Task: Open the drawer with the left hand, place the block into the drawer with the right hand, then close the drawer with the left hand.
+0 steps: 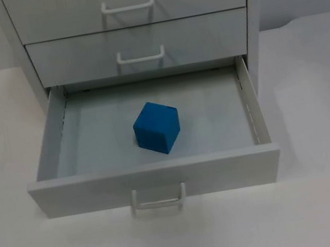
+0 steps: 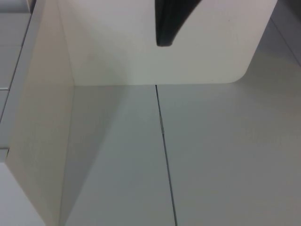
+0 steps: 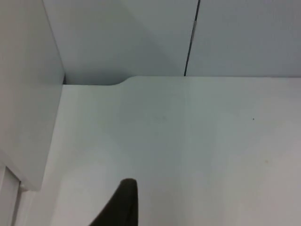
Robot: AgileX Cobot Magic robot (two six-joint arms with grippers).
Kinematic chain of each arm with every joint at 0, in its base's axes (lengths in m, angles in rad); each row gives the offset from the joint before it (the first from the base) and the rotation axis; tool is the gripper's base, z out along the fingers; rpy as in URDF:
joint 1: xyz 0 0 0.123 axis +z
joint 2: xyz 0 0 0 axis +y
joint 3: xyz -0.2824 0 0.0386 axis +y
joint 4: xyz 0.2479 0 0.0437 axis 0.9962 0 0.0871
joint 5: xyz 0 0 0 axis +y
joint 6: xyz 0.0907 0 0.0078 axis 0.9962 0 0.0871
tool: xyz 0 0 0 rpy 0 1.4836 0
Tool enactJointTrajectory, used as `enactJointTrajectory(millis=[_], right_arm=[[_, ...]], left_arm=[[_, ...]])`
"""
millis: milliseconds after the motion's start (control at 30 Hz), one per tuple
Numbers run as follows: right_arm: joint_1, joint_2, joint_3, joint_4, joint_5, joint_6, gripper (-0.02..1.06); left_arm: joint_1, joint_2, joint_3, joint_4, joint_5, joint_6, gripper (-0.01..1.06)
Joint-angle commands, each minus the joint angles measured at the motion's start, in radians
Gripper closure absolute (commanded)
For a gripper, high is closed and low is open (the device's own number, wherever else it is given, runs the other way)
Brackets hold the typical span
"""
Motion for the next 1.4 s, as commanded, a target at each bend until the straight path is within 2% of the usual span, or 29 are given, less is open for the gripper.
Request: enactJointTrajectory(millis=[0,100,233,400,533,567,700,733,767,900,967,1100,1133,1200,1300,1367], right_arm=[[-0.005,-0.015,0.005,-0.01,-0.017,0.012,0.0],[-0.005,-0.015,0.005,-0.01,-0.017,0.019,0.0],[-0.005,-0.022,0.005,-0.01,-0.015,0.019,0.0],[-0.005,-0.026,0.005,-0.01,-0.009,0.019,0.0],[-0.005,-0.038,0.005,-0.01,-0.009,0.019,0.0],[-0.005,-0.038,0.005,-0.01,-0.009,0.019,0.0],[-0.005,-0.038,0.005,-0.007,-0.013,0.019,0.0],[-0.005,-0.038,0.005,-0.007,-0.013,0.019,0.0],[-0.005,-0.038,0.005,-0.006,-0.015,0.021,0.0],[-0.005,-0.038,0.005,-0.006,-0.015,0.021,0.0],[-0.005,-0.038,0.005,-0.006,-0.015,0.021,0.0],[-0.005,-0.038,0.005,-0.006,-0.015,0.021,0.0],[-0.005,-0.038,0.005,-0.006,-0.015,0.021,0.0],[-0.005,-0.038,0.005,-0.004,-0.017,0.021,0.0],[-0.005,-0.038,0.005,-0.004,-0.023,0.025,0.0],[-0.005,-0.038,0.005,-0.004,-0.025,0.025,0.0]], left_arm=[[-0.005,-0.001,0.0,-0.002,-0.002,-0.001,0.0],[-0.005,-0.001,0.0,-0.004,0.005,-0.001,0.0],[-0.047,-0.001,0.0,-0.012,0.007,-0.001,0.0],[-0.123,-0.001,0.0,-0.012,0.009,-0.001,0.0],[-0.218,-0.001,0.0,-0.014,0.023,0.036,0.0],[-0.218,-0.001,0.0,-0.014,0.023,0.036,0.0],[-0.348,0.028,0.0,-0.014,0.023,0.168,0.0],[-0.348,0.028,0.0,-0.014,0.023,0.168,0.0],[-0.396,0.055,0.0,-0.008,0.019,0.233,0.0],[-0.523,0.153,0.0,0.007,0.013,0.364,0.0],[-0.556,0.174,0.0,0.018,0.01,0.399,0.0],[-0.688,0.255,0.0,0.12,0.006,0.517,0.0],[-0.688,0.255,0.0,0.12,0.006,0.517,0.0],[-0.747,0.296,0.0,0.203,0.006,0.583,0.0],[-0.816,0.378,0.0,0.321,0.008,0.591,0.0],[-0.828,0.408,0.0,0.335,0.012,0.591,0.0]])
